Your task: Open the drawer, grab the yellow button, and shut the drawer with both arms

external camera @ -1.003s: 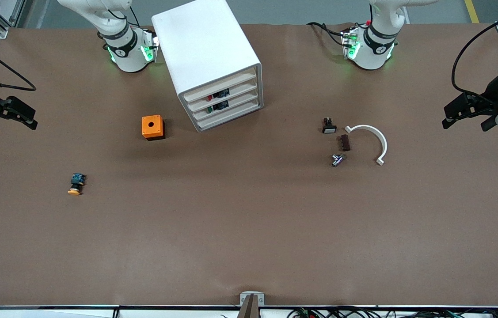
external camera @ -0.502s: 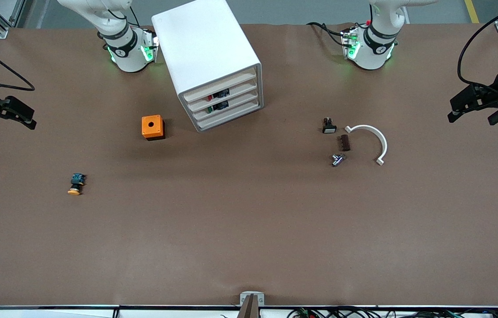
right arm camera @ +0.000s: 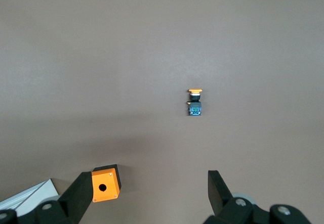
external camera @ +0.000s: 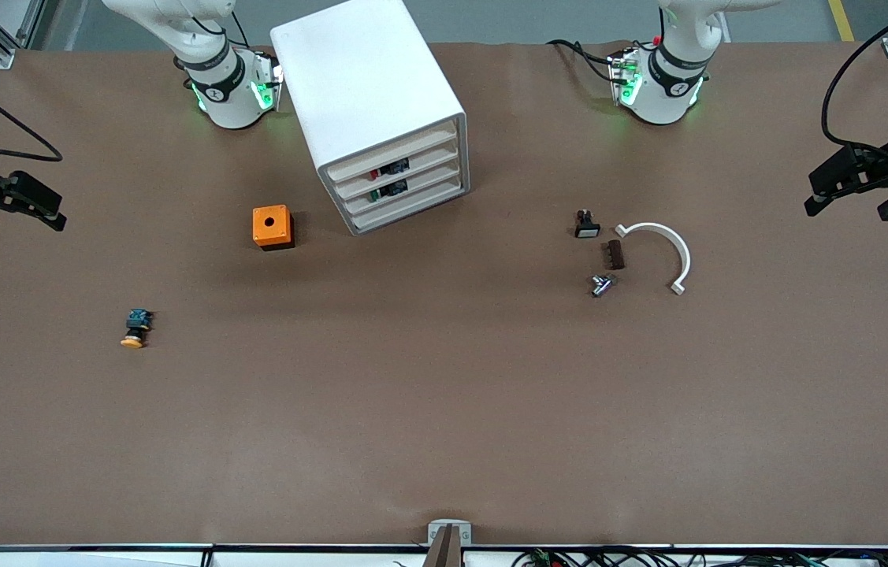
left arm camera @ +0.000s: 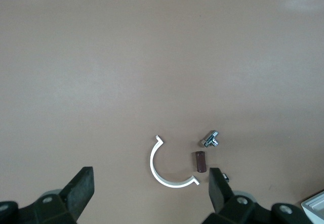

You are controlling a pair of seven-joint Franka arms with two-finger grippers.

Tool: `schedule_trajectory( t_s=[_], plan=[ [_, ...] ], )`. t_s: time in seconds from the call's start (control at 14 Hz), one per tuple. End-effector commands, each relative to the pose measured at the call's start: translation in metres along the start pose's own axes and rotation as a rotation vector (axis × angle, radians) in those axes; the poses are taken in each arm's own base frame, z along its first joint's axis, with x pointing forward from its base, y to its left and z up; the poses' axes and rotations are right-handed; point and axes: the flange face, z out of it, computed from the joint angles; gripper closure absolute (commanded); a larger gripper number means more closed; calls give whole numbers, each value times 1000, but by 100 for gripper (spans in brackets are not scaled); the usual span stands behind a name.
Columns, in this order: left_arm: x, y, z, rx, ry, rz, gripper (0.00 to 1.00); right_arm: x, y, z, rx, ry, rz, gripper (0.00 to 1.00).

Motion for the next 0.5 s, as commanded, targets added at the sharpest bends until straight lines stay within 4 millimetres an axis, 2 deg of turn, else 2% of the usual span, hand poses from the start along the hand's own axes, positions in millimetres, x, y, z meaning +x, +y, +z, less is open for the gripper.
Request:
schedule_trajectory(
  t_s=[0.0,0.43],
  plan=[
    [-1,1,-6,26,-9,-1,0,-8,3,-4,16,7,18,0],
    [-4,0,-4,39,-45,-3,0,-8,9,-4,34,6,24,0]
  ],
)
